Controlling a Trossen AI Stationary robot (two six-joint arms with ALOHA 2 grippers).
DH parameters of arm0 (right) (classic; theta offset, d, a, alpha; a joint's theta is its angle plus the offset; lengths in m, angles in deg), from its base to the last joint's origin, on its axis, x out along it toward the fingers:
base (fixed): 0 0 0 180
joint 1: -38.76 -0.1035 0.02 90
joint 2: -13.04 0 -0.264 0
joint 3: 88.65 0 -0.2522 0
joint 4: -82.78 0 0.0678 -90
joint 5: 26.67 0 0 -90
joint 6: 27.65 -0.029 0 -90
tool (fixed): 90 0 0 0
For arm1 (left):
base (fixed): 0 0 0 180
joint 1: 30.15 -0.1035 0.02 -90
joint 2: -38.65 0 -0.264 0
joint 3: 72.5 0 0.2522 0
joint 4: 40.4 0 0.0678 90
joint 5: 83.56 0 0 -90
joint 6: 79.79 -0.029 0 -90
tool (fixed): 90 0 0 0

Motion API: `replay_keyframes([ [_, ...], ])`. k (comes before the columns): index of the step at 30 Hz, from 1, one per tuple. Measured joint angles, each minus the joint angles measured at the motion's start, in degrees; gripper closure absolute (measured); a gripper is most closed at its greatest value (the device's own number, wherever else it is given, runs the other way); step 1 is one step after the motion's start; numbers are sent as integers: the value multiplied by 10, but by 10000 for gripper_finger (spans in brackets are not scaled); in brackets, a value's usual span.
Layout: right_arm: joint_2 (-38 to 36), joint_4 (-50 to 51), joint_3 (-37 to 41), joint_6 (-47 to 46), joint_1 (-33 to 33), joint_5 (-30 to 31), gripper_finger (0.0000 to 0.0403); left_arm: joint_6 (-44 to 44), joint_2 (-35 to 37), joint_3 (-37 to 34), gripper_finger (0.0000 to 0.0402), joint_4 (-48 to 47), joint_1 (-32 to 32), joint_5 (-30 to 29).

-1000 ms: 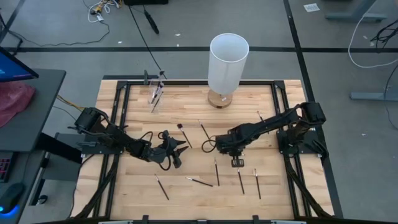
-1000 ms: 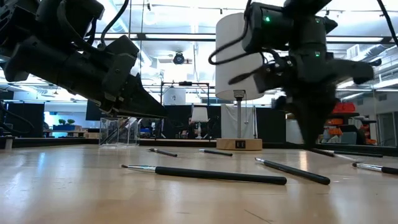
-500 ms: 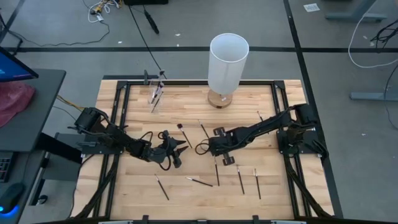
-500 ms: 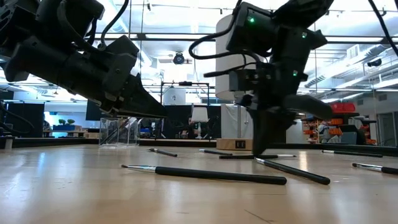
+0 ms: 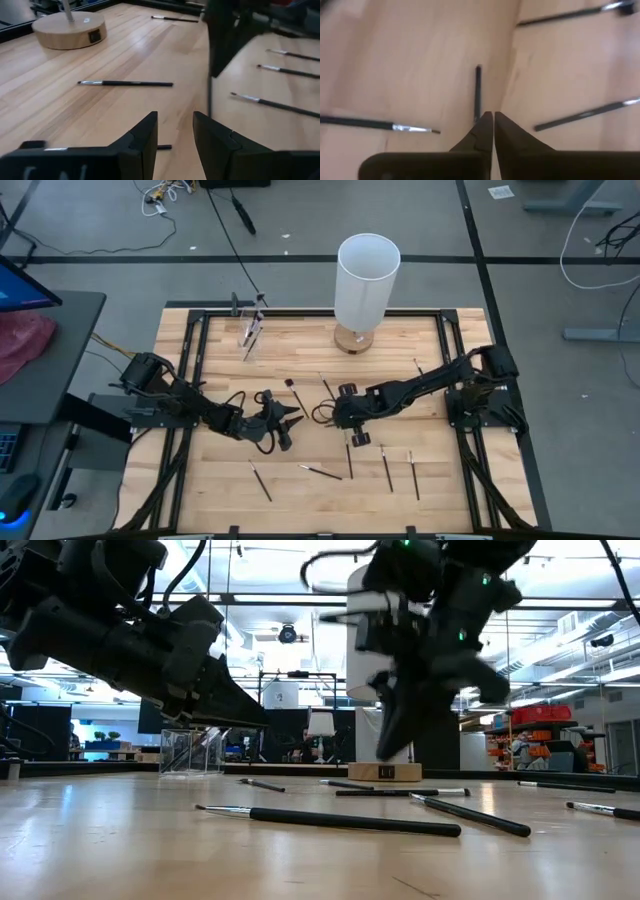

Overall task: Put items in baskets/containers
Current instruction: Put the black eyeshadow brush into the transparent organizer

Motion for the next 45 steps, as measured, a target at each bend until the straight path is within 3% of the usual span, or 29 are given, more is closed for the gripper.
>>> replay_keyframes([
  [5,-77,-15,38,-60,-4,6,367,-10,0,22,275,26,-14,38],
  [9,-177,-54,130,-141,-20,74,361,-60,-21,89,275,-3,-42,98],
  [16,-372,-86,246,-258,-60,201,360,-105,-137,240,275,-52,-97,189],
  [21,-456,-125,292,-281,-92,258,360,-120,-214,322,261,-83,-123,259],
  [26,-478,-176,327,-280,-107,256,360,-121,-256,365,226,-116,-141,273],
  [31,-471,-199,347,-280,-111,257,359,-144,-295,386,228,-119,-145,298],
  [36,-461,-230,357,-279,-111,257,359,-145,-312,393,270,-128,-146,309],
  [45,-460,-238,360,-272,-111,256,359,-140,-312,396,387,-213,-148,323],
])
